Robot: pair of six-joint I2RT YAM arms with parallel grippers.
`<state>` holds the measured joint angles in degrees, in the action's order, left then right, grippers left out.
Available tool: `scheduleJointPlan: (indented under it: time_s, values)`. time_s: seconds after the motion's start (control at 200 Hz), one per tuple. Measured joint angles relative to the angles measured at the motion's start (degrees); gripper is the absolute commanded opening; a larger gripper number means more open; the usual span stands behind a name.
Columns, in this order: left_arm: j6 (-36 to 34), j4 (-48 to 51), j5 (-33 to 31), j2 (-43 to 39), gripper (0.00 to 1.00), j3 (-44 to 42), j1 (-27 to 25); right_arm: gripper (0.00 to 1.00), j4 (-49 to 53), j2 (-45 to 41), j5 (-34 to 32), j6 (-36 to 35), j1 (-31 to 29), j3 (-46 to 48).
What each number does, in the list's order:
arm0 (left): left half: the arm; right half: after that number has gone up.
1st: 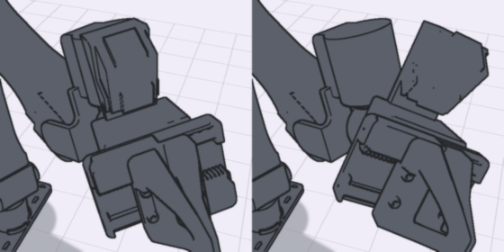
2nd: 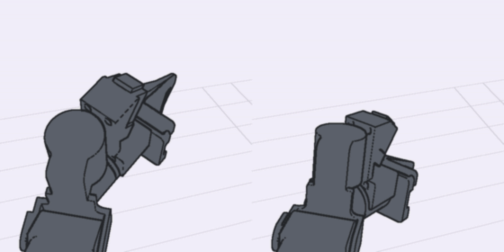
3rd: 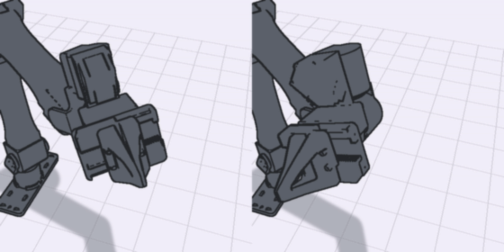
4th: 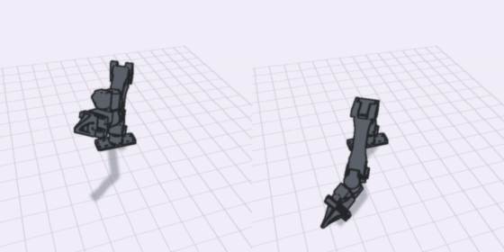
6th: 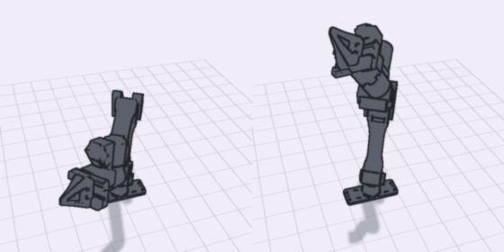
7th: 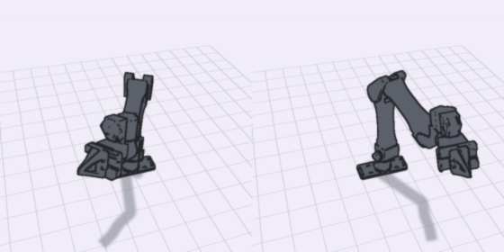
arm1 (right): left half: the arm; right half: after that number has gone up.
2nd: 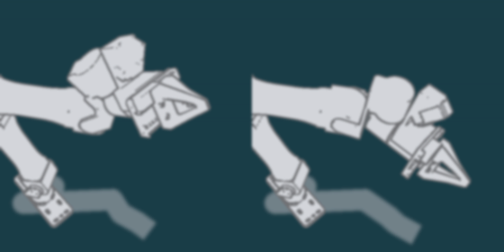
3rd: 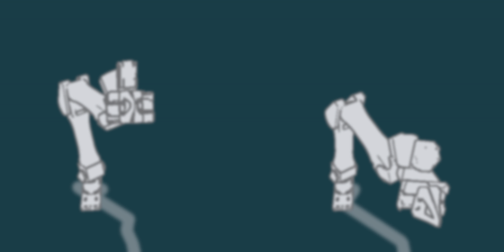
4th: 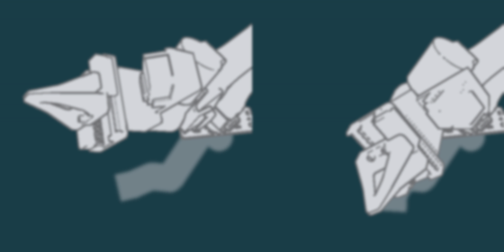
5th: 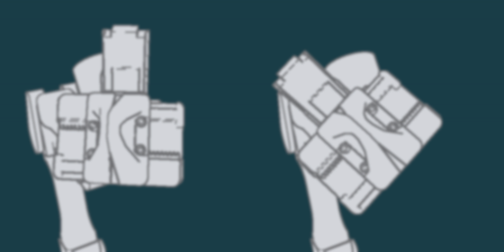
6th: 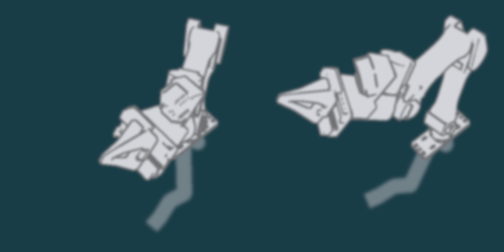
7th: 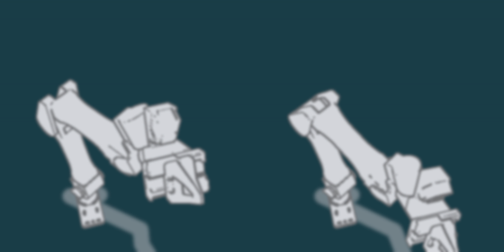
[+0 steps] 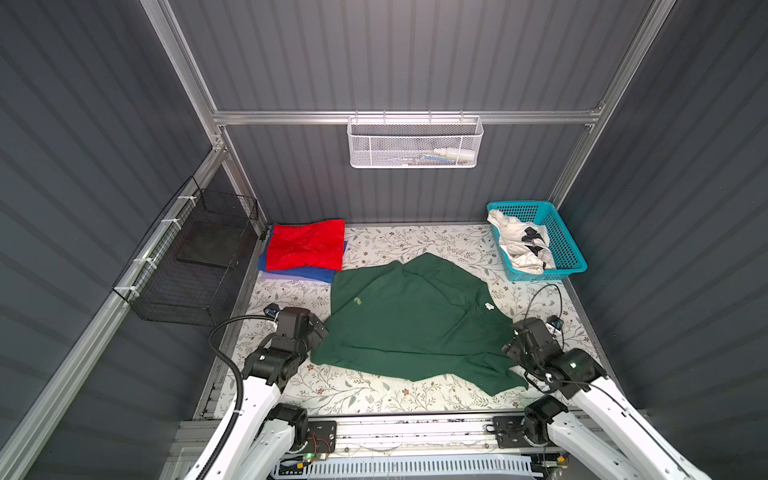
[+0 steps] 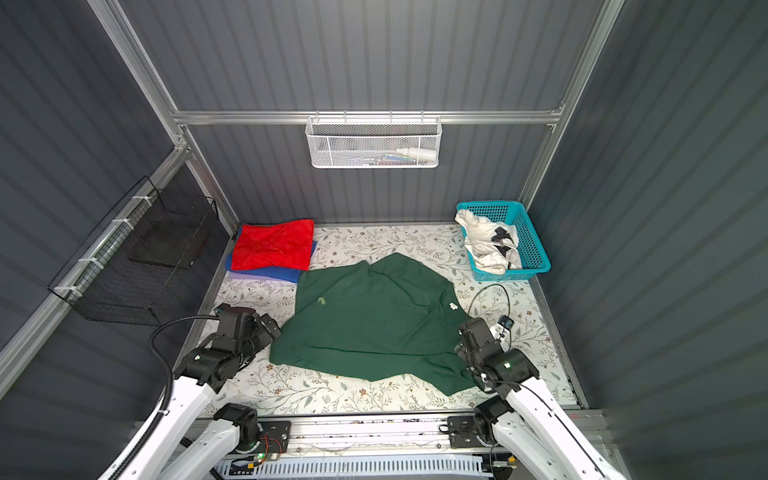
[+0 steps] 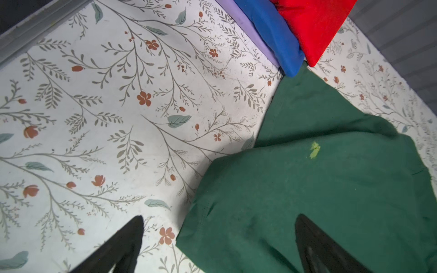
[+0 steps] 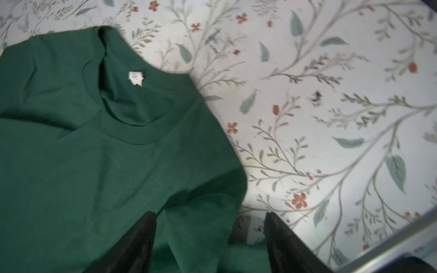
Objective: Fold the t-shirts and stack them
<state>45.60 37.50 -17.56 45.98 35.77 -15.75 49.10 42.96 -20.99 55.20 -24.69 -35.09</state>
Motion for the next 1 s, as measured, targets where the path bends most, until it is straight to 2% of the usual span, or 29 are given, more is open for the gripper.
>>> scheduleJointPlan:
  time_s: [0.15, 0.275, 0.35, 0.445, 0.59, 0.735, 0.896, 1.001]
  values:
    - [-3.1, -6.9, 2.1, 12.1, 1.0, 4.2, 0.0, 0.83, -9.5, 20.3, 5.7, -10.5, 1.8, -12.3]
    - [-5.4, -13.7, 5.2, 21.5, 1.0, 7.9, 0.0, 0.78, -18.6, 38.3, 13.3, -15.9, 5.7, -22.4]
    - [-6.8, -15.9, 7.4, 26.5, 1.0, 11.3, 0.0, 0.78, -20.2, 48.4, 16.1, -18.3, 7.7, -28.7]
    - [-8.3, -18.3, 10.6, 30.6, 1.0, 15.7, 0.0, 0.79, -20.8, 57.8, 16.5, -21.1, 8.9, -35.7]
    - [-9.4, -21.7, 14.9, 30.7, 1.0, 17.2, 0.0, 0.78, -19.9, 65.1, 15.4, -23.8, 9.6, -41.9]
    - [-9.6, -22.1, 17.2, 30.4, 1.0, 17.2, 0.0, 0.66, -19.6, 69.7, 16.2, -24.1, 12.2, -44.9]
    - [-9.7, -22.1, 17.8, 28.7, 1.0, 17.2, 0.0, 0.64, -19.4, 72.2, 17.2, -24.3, 14.8, -45.0]
    - [-9.7, -21.7, 17.6, 27.6, 1.0, 17.2, 0.0, 0.55, -19.3, 73.4, 18.0, -24.6, 14.6, -45.2]
